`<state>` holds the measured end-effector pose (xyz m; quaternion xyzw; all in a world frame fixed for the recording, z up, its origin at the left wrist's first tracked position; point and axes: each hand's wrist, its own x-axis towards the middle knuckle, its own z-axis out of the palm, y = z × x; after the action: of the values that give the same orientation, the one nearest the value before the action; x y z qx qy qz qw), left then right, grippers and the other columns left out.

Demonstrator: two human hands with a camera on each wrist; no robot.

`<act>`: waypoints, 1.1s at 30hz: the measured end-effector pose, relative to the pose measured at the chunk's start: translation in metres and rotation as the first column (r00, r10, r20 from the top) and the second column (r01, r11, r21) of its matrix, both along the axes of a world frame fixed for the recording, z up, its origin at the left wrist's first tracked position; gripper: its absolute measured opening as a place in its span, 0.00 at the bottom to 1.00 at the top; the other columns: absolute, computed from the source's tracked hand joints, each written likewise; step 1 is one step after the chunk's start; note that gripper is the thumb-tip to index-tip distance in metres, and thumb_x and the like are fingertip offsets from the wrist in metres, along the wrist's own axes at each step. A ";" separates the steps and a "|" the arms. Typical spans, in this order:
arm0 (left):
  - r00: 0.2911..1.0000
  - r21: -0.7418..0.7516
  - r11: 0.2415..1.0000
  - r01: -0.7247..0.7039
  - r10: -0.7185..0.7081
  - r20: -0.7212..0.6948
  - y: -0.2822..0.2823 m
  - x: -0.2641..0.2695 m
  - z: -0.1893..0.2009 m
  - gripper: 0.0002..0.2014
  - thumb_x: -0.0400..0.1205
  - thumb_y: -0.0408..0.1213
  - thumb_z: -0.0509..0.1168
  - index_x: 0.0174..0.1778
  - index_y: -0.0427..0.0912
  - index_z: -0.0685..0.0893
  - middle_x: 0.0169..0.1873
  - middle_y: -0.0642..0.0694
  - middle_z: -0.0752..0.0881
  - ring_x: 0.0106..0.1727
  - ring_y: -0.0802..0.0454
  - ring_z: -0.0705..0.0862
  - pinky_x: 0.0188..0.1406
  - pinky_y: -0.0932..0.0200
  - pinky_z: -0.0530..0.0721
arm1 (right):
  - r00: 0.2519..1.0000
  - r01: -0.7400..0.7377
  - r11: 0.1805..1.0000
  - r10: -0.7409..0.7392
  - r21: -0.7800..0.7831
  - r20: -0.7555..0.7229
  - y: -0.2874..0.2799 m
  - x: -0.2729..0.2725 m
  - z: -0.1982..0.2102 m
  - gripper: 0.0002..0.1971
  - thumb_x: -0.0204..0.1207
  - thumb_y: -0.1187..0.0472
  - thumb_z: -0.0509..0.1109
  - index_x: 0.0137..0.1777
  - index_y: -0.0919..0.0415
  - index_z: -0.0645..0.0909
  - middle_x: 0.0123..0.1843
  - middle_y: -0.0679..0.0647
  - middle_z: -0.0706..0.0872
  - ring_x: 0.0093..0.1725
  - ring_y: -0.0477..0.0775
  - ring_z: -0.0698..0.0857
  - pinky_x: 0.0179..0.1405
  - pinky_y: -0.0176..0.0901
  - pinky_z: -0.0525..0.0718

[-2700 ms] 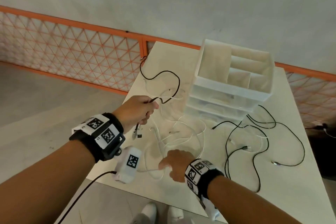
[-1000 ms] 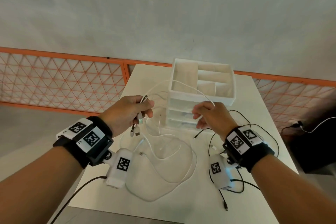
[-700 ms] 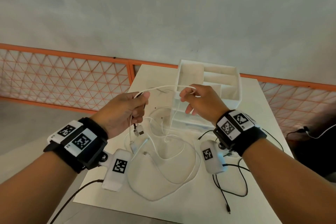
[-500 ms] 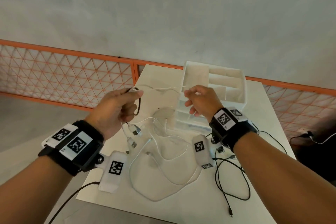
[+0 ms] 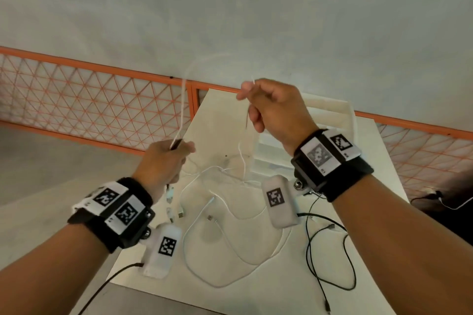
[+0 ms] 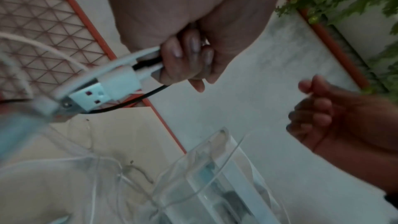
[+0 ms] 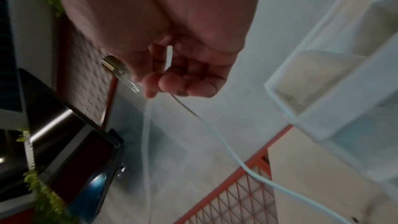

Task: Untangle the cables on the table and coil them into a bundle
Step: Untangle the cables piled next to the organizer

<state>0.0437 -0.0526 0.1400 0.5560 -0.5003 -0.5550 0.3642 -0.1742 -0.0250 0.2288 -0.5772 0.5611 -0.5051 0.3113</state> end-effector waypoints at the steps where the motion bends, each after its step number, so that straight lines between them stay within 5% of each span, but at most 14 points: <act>1: 0.999 0.007 0.999 0.041 -0.041 0.005 0.002 -0.004 -0.001 0.11 0.83 0.41 0.69 0.47 0.34 0.85 0.21 0.52 0.65 0.21 0.55 0.59 0.19 0.62 0.60 | 1.000 0.005 0.999 -0.005 -0.033 0.018 -0.001 0.003 0.007 0.17 0.87 0.52 0.66 0.45 0.64 0.87 0.25 0.53 0.80 0.21 0.49 0.76 0.25 0.38 0.78; 6: 0.953 -0.038 0.952 0.303 -0.303 -0.003 0.012 -0.037 0.002 0.19 0.75 0.46 0.78 0.61 0.57 0.83 0.17 0.56 0.64 0.19 0.57 0.61 0.20 0.62 0.61 | 0.967 -0.172 0.983 0.182 -0.071 0.180 0.000 0.025 0.022 0.16 0.89 0.54 0.62 0.44 0.63 0.83 0.28 0.57 0.81 0.23 0.54 0.77 0.25 0.41 0.78; 9: 0.970 -0.012 0.971 0.240 -0.239 0.032 0.010 -0.058 0.000 0.07 0.82 0.46 0.70 0.50 0.49 0.89 0.15 0.57 0.66 0.18 0.56 0.60 0.18 0.61 0.59 | 0.950 -0.214 0.974 0.226 -0.079 0.217 -0.002 0.035 0.021 0.16 0.89 0.55 0.61 0.46 0.65 0.83 0.30 0.60 0.81 0.24 0.56 0.78 0.27 0.45 0.77; 11: 0.976 0.044 0.979 0.200 -0.203 0.079 0.004 -0.057 -0.005 0.15 0.86 0.46 0.64 0.40 0.40 0.87 0.18 0.52 0.72 0.18 0.55 0.60 0.19 0.62 0.58 | 0.969 -0.145 0.987 0.155 -0.062 0.193 -0.006 0.028 0.018 0.14 0.89 0.55 0.62 0.48 0.62 0.84 0.31 0.58 0.83 0.24 0.56 0.79 0.26 0.44 0.78; 13: 0.986 0.093 0.985 0.146 -0.153 0.071 -0.003 -0.047 -0.002 0.17 0.87 0.46 0.62 0.38 0.39 0.86 0.23 0.48 0.81 0.18 0.55 0.62 0.18 0.62 0.58 | 0.991 -0.056 0.998 0.053 0.026 0.119 -0.013 0.010 0.005 0.10 0.87 0.55 0.65 0.61 0.57 0.85 0.36 0.55 0.87 0.25 0.54 0.81 0.27 0.44 0.80; 16: 0.996 0.103 0.992 0.068 -0.062 -0.061 -0.020 -0.029 0.020 0.15 0.89 0.43 0.60 0.41 0.39 0.85 0.28 0.46 0.87 0.19 0.56 0.63 0.16 0.63 0.60 | 0.992 0.047 0.965 -0.015 0.258 -0.123 -0.012 -0.017 -0.038 0.23 0.83 0.53 0.70 0.77 0.54 0.74 0.41 0.51 0.91 0.30 0.51 0.86 0.38 0.45 0.85; 19: 0.993 0.010 0.999 0.036 -0.035 -0.112 -0.040 -0.022 0.049 0.14 0.89 0.41 0.59 0.47 0.37 0.86 0.30 0.46 0.88 0.19 0.56 0.63 0.17 0.63 0.60 | 0.904 0.024 0.871 0.190 0.490 -0.382 0.005 -0.028 -0.096 0.23 0.82 0.49 0.70 0.77 0.51 0.77 0.46 0.48 0.91 0.37 0.46 0.87 0.51 0.39 0.86; 21: 0.997 -0.055 0.998 -0.035 0.032 -0.068 -0.054 -0.027 0.062 0.12 0.88 0.39 0.60 0.49 0.38 0.87 0.29 0.48 0.90 0.18 0.57 0.64 0.17 0.63 0.61 | 0.885 0.001 0.780 0.291 0.626 -0.365 0.017 -0.029 -0.129 0.23 0.82 0.48 0.70 0.76 0.49 0.78 0.55 0.51 0.92 0.33 0.43 0.87 0.42 0.34 0.84; 24: 0.977 -0.065 0.976 -0.210 0.212 0.031 -0.080 -0.035 0.064 0.09 0.85 0.36 0.63 0.56 0.38 0.86 0.17 0.52 0.77 0.14 0.58 0.66 0.17 0.62 0.65 | 0.880 0.010 0.698 0.334 0.716 -0.338 0.028 -0.033 -0.158 0.23 0.81 0.46 0.70 0.75 0.49 0.78 0.58 0.50 0.90 0.32 0.44 0.88 0.32 0.32 0.79; 29: 0.950 -0.041 0.973 -0.225 0.229 0.212 -0.106 -0.036 0.042 0.15 0.85 0.33 0.57 0.64 0.32 0.80 0.26 0.44 0.76 0.18 0.48 0.72 0.16 0.61 0.69 | 0.887 0.022 0.687 0.321 0.726 -0.331 0.038 -0.042 -0.167 0.20 0.81 0.45 0.69 0.71 0.49 0.80 0.56 0.49 0.90 0.36 0.49 0.90 0.47 0.39 0.86; 33: 0.942 -0.016 0.981 -0.191 0.188 0.278 -0.099 -0.039 0.036 0.13 0.85 0.34 0.57 0.57 0.32 0.83 0.25 0.43 0.76 0.11 0.53 0.66 0.09 0.72 0.61 | 0.892 0.035 0.679 0.310 0.733 -0.330 0.041 -0.043 -0.173 0.19 0.81 0.46 0.69 0.70 0.48 0.81 0.54 0.48 0.90 0.34 0.48 0.90 0.44 0.37 0.85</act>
<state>0.0043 -0.1521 0.1758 0.6760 -0.4874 -0.4365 0.3389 -0.2167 0.0157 0.0562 -0.5452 0.7216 -0.0781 0.4195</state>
